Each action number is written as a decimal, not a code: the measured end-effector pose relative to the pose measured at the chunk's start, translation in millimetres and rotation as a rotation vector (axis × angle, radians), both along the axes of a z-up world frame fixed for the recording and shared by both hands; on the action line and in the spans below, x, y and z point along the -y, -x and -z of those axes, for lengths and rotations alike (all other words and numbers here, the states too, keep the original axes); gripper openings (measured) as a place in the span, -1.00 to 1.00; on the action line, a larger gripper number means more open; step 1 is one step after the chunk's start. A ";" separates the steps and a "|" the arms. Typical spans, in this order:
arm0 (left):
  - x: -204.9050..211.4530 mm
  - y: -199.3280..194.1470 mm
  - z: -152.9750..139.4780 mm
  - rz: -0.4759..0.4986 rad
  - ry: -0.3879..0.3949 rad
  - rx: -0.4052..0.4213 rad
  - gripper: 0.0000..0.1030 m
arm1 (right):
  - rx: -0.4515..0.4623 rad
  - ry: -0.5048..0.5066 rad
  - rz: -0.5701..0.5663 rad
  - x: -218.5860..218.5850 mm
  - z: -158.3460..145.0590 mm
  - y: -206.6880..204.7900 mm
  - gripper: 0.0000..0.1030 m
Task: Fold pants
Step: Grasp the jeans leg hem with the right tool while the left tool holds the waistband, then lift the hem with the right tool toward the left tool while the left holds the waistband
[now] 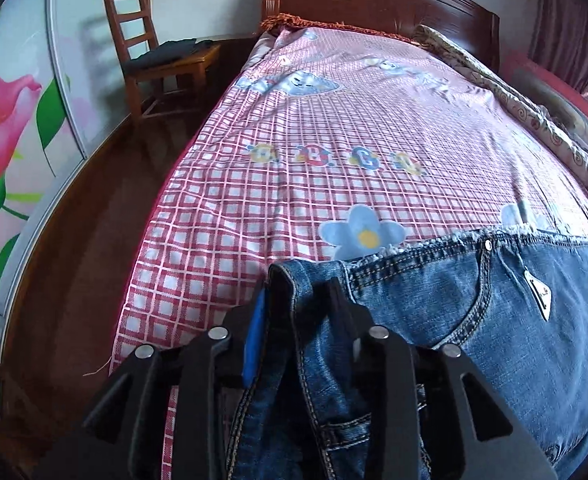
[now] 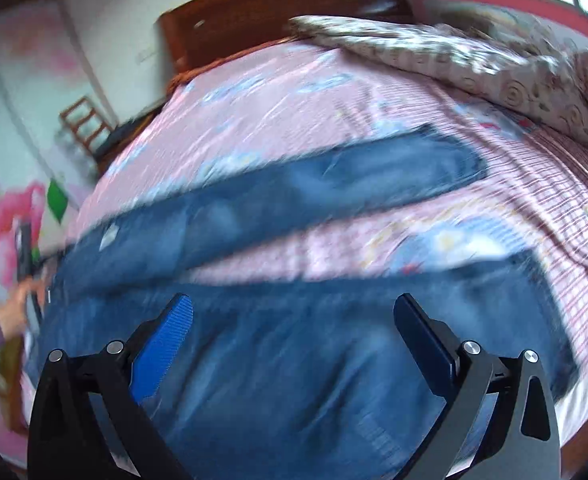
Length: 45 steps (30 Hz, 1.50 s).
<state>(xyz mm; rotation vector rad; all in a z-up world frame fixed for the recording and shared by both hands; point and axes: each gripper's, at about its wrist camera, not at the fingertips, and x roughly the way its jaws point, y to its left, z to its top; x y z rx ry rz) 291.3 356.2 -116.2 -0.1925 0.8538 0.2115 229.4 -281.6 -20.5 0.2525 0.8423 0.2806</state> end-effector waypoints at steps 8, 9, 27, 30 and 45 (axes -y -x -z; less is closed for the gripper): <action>2.0 4.1 4.2 -0.016 -0.034 -0.001 -0.22 | -0.151 -0.156 0.140 112.7 1.2 -175.1 0.94; 2.2 4.2 4.3 -0.016 -0.040 -0.002 -0.22 | -0.186 -0.174 0.148 119.2 7.3 -198.5 0.94; 5.0 2.5 5.4 -0.019 -0.066 -0.011 -0.20 | -0.347 0.216 0.129 58.1 66.6 -337.4 -0.63; 6.7 2.2 5.4 -0.020 -0.083 -0.017 -0.20 | -0.332 0.253 0.133 50.1 60.2 -332.5 -0.68; 6.7 54.1 -83.6 -0.068 0.085 0.241 -0.88 | -0.038 0.061 0.142 87.3 -66.6 -180.9 -0.72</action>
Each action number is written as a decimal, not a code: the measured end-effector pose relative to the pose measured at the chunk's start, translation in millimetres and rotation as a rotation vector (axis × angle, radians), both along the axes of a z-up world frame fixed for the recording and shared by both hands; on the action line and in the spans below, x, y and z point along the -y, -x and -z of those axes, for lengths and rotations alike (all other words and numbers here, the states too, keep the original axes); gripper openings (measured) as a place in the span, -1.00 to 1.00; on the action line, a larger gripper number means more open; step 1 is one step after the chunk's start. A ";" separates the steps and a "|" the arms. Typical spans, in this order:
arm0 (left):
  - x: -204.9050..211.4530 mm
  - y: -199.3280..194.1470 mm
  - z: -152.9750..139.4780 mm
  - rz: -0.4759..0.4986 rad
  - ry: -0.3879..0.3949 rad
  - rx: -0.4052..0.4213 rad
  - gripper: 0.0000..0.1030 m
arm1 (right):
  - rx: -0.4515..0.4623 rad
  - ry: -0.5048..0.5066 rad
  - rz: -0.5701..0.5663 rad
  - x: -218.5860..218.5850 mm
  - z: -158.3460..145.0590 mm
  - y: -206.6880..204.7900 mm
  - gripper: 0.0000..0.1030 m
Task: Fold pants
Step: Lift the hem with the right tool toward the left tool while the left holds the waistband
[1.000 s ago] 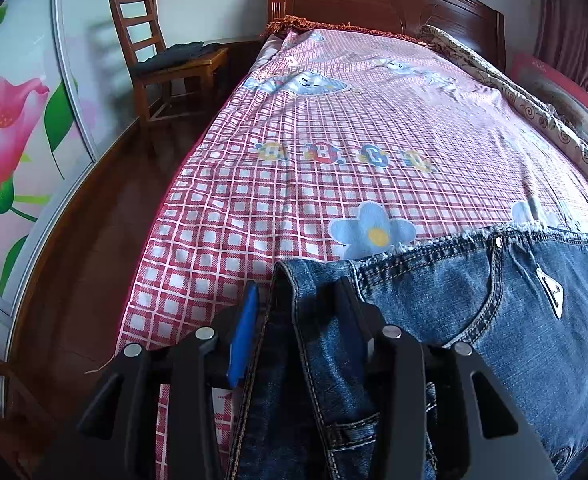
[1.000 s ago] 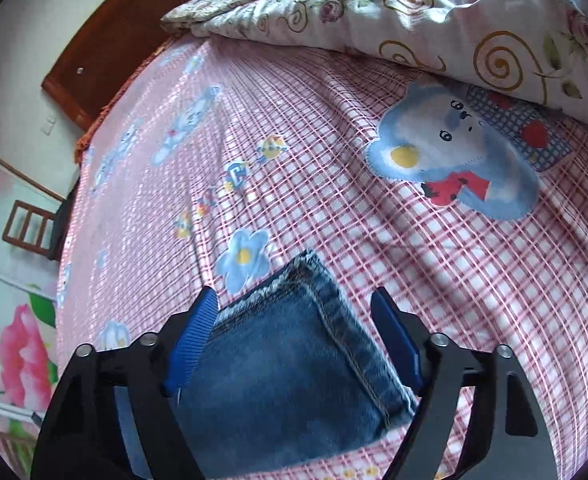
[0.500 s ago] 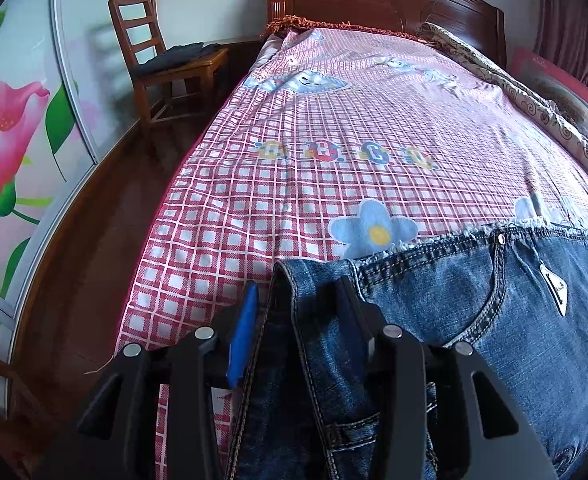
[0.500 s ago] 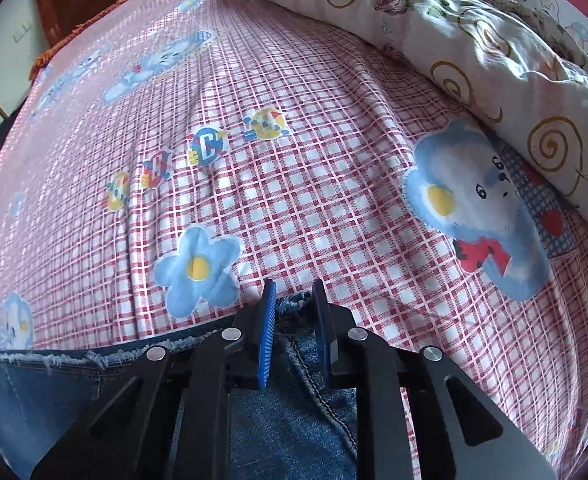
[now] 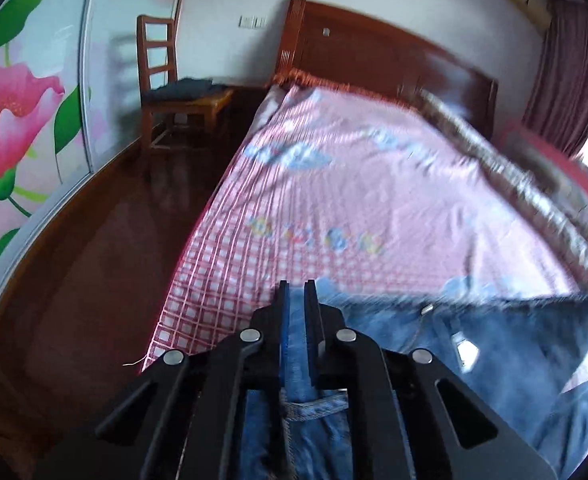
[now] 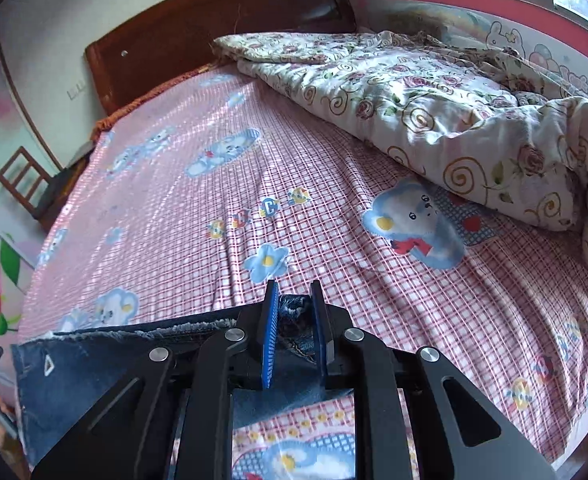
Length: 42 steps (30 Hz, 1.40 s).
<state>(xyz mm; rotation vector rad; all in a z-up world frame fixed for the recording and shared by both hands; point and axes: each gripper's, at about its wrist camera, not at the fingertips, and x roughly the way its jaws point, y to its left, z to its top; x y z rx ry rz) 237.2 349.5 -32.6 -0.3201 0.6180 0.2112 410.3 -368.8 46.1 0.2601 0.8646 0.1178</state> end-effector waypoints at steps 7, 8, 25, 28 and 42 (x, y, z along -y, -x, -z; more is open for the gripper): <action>-3.5 84.7 -42.5 -0.002 0.131 0.218 -0.88 | 0.035 -0.113 0.057 52.6 2.3 106.6 -1.00; -2.8 98.6 -42.4 -0.009 0.134 0.220 -0.88 | 0.006 -0.126 0.070 62.6 11.7 121.1 -1.00; 16.3 -36.5 20.6 0.144 -0.155 -0.192 0.56 | -0.158 -0.083 -0.098 3.0 64.0 156.9 -1.00; 10.3 -51.1 38.1 0.195 -0.138 -0.212 0.56 | -0.182 -0.083 -0.075 6.0 69.3 157.8 -1.00; 12.9 -55.3 70.7 0.234 -0.025 -0.236 -0.74 | -0.235 -0.147 -0.055 -5.9 97.0 139.9 -1.00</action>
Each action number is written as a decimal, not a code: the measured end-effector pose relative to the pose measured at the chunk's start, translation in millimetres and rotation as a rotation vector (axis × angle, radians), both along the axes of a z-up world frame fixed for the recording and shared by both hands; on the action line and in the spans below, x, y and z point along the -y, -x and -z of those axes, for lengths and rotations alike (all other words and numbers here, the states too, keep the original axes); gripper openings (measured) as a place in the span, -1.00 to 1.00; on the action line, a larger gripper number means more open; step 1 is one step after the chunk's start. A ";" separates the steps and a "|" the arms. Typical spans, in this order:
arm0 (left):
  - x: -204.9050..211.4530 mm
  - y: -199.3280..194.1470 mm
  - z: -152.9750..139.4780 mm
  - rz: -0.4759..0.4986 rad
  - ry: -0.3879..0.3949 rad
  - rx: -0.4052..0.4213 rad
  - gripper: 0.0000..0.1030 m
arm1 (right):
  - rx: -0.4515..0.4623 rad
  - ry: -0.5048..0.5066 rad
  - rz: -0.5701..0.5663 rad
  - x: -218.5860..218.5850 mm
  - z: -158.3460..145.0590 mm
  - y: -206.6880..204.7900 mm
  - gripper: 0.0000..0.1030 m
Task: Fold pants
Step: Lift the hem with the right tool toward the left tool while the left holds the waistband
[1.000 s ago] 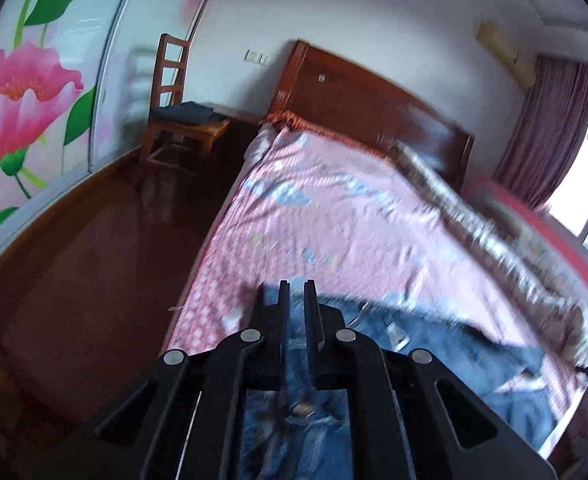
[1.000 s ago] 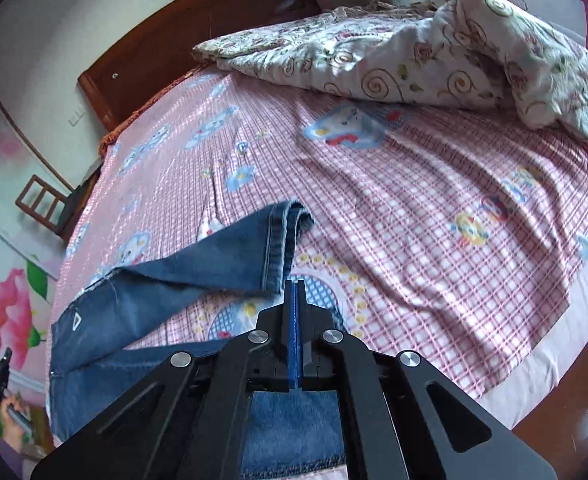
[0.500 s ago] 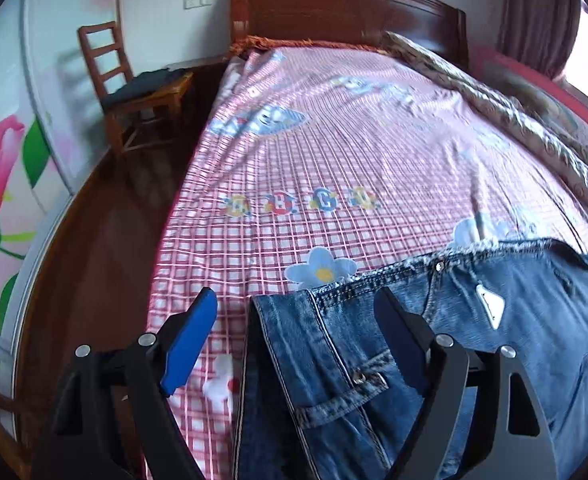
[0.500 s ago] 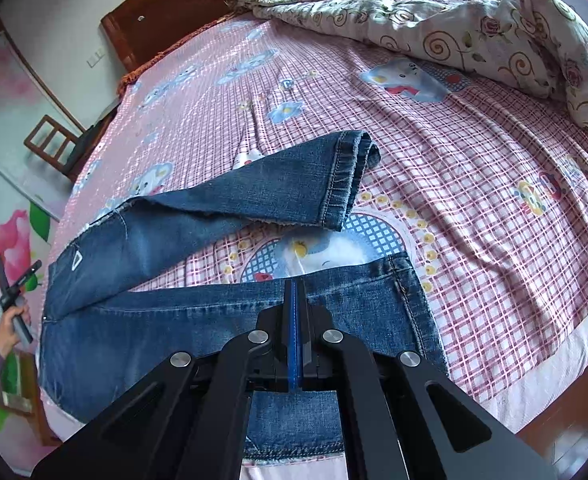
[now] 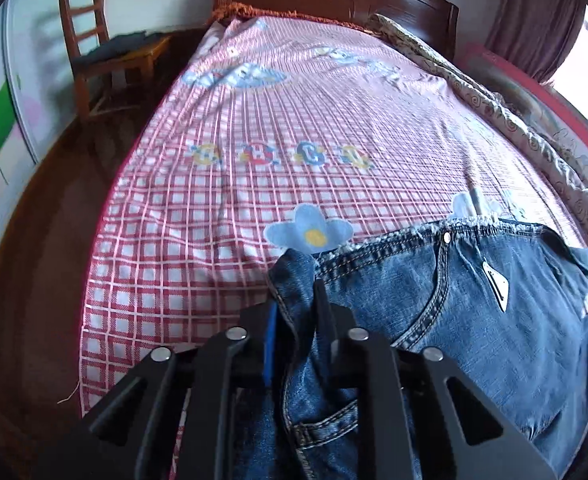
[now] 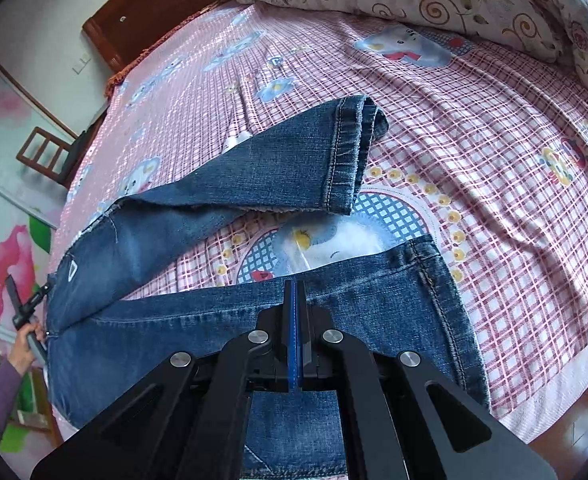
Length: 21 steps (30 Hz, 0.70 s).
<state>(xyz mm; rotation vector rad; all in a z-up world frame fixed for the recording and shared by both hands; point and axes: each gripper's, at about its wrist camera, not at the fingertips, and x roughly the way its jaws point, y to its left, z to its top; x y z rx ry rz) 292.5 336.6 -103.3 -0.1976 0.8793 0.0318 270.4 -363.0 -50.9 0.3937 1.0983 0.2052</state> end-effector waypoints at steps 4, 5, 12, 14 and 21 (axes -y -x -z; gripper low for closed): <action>7.7 13.9 -19.7 -0.039 -0.036 0.063 -0.75 | -0.012 0.015 0.010 4.7 3.7 -1.6 -1.00; 7.6 17.2 -25.2 -0.046 -0.021 0.079 -0.75 | -0.014 0.009 0.015 9.9 3.7 -3.1 -1.00; 12.8 32.9 -51.3 -0.061 -0.010 0.111 -0.74 | -0.023 0.023 0.117 76.6 -9.0 -56.0 0.02; 14.0 33.1 -55.4 -0.084 -0.008 0.109 -0.74 | -0.014 0.000 0.101 79.6 -13.0 -75.1 0.04; 17.6 33.7 -60.4 -0.107 -0.019 0.094 -0.74 | -0.171 -0.108 0.046 41.6 4.2 -103.4 0.04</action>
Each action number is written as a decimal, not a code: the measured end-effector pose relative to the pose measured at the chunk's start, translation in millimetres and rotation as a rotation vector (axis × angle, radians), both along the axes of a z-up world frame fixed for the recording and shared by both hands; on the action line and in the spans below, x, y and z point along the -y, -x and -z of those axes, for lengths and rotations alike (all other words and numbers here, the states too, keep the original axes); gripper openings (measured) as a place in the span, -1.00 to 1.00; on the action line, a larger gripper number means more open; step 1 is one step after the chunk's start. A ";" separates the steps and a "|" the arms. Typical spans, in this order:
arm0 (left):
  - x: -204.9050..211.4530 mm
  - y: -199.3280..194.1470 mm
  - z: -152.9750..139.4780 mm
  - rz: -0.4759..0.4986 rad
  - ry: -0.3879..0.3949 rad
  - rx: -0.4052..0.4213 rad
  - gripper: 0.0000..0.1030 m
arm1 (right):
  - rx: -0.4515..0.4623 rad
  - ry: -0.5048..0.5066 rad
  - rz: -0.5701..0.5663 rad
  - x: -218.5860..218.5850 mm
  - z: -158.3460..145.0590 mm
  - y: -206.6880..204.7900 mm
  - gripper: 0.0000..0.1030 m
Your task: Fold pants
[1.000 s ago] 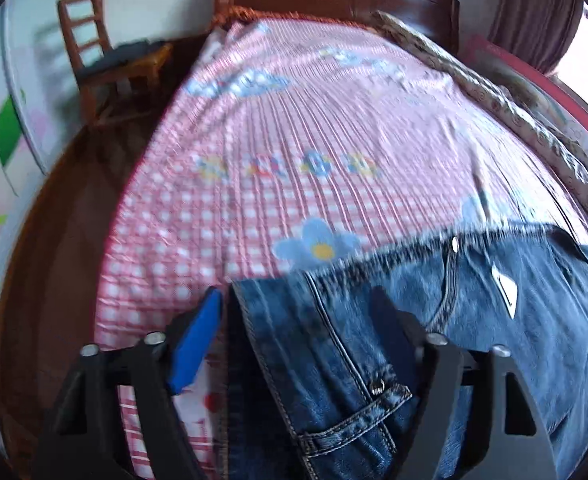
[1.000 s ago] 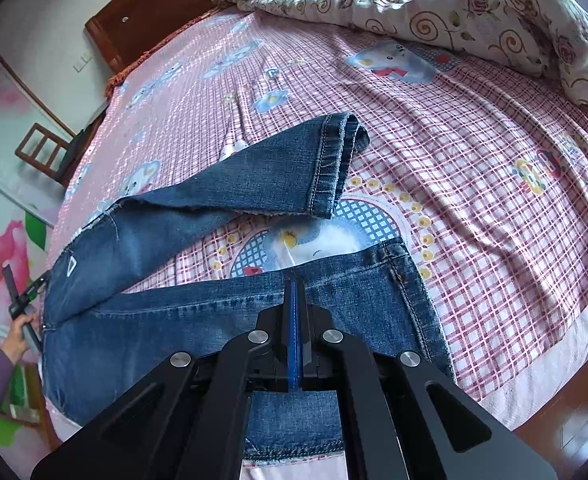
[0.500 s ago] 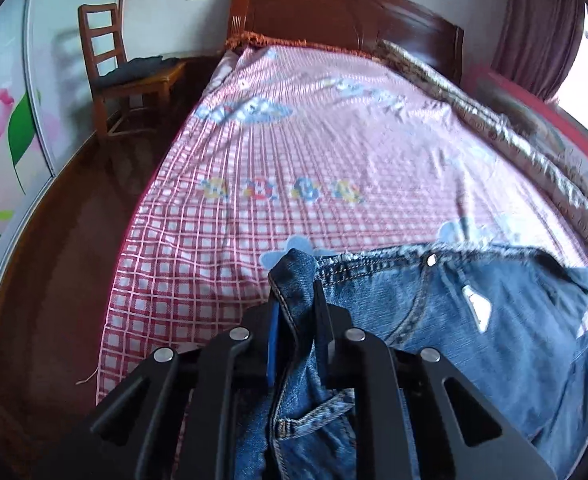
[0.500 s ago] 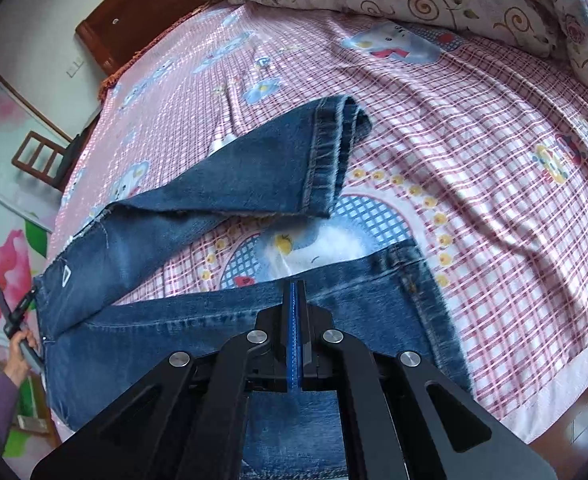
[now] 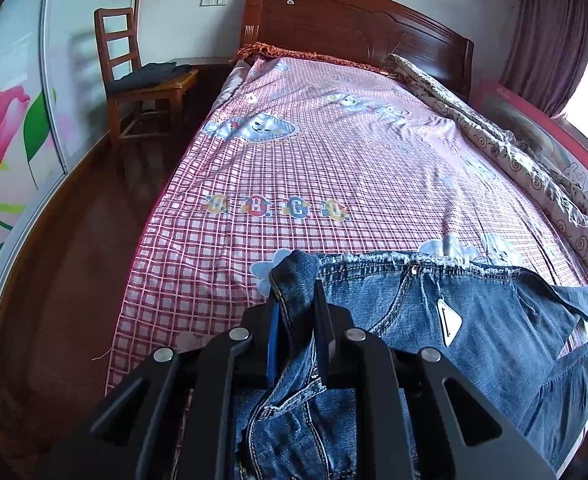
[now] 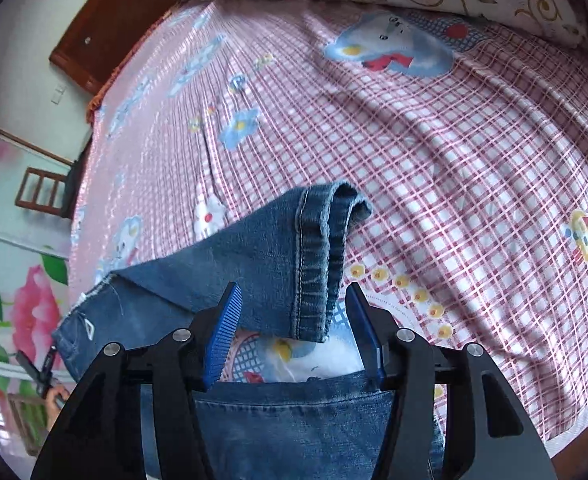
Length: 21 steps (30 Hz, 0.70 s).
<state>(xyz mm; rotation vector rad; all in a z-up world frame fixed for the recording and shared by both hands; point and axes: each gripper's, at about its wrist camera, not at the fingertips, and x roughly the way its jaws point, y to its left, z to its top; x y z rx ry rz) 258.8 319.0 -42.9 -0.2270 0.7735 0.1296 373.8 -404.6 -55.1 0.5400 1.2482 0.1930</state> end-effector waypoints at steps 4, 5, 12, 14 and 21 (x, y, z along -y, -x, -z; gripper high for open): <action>0.8 2.5 -3.3 0.000 -0.003 0.003 -0.74 | -0.058 -0.050 -0.008 -11.6 26.2 4.6 -0.47; 1.2 2.8 -5.0 -0.001 -0.003 0.004 -0.74 | -0.041 -0.045 -0.020 -15.1 26.5 6.7 -0.59; -0.6 19.9 -27.9 0.009 0.025 0.090 -0.74 | 0.119 -0.083 -0.027 -4.7 -36.6 9.8 -0.80; -0.1 31.2 -37.0 0.017 0.042 0.136 -0.74 | 0.179 -0.109 -0.010 8.7 -61.6 15.0 -0.81; -5.1 127.7 -62.0 0.009 0.165 0.312 -0.73 | 0.208 -0.110 0.036 61.3 -79.9 82.5 -0.81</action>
